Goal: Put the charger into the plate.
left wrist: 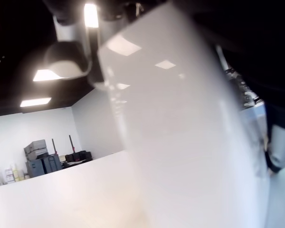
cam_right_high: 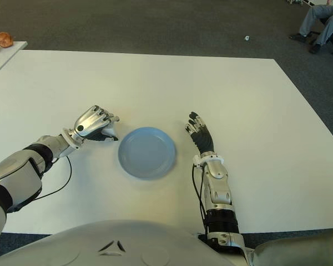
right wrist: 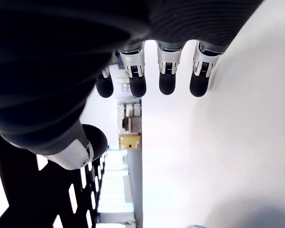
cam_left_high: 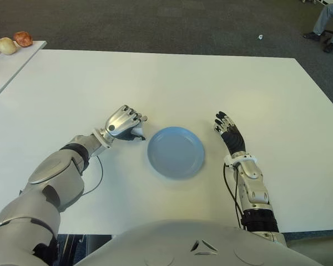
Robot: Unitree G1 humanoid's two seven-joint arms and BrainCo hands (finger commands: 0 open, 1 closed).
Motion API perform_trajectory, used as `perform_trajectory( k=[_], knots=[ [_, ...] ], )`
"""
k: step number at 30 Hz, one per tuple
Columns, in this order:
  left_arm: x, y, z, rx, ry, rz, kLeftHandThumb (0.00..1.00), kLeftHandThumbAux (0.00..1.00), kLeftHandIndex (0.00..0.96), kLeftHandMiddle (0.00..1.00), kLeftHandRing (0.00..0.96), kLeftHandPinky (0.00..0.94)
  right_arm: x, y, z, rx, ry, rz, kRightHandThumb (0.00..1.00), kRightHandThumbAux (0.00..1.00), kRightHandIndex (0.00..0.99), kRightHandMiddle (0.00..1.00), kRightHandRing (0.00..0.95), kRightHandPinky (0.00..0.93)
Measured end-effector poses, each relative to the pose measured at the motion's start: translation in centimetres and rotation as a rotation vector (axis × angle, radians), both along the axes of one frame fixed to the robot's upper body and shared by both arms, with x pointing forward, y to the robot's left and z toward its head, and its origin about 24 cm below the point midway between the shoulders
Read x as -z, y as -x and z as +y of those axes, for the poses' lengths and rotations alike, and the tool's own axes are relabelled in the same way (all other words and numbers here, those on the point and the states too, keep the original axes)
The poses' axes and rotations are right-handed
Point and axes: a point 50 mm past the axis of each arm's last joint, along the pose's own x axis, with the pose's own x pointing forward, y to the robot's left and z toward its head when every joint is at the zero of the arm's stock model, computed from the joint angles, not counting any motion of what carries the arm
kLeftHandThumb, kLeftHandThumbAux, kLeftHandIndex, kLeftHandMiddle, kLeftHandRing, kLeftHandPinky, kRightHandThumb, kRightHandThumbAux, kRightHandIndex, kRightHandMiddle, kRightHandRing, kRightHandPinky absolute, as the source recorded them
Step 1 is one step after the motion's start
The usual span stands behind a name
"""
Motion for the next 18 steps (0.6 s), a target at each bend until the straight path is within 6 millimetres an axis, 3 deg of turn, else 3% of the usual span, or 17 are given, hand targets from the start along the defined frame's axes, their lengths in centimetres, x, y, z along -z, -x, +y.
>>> perform_trajectory(
  k=[10,18],
  knots=[
    [-1.6,-0.7,-0.5,0.057,0.065,-0.088,0.747,0.700,0.441,0.879,0.874,0.861,0.0,-0.1,0.0,-0.001,-0.002,0.003,0.000,0.604,0.000,0.037,0.023,0.000],
    [-4.5,-2.3,-1.0,0.077,0.144,-0.175,0.748,0.699,0.441,0.881,0.875,0.860,0.1,-0.1,0.1,-0.001,-0.005,0.007,0.000,0.600,0.000,0.036,0.022,0.000]
  ],
)
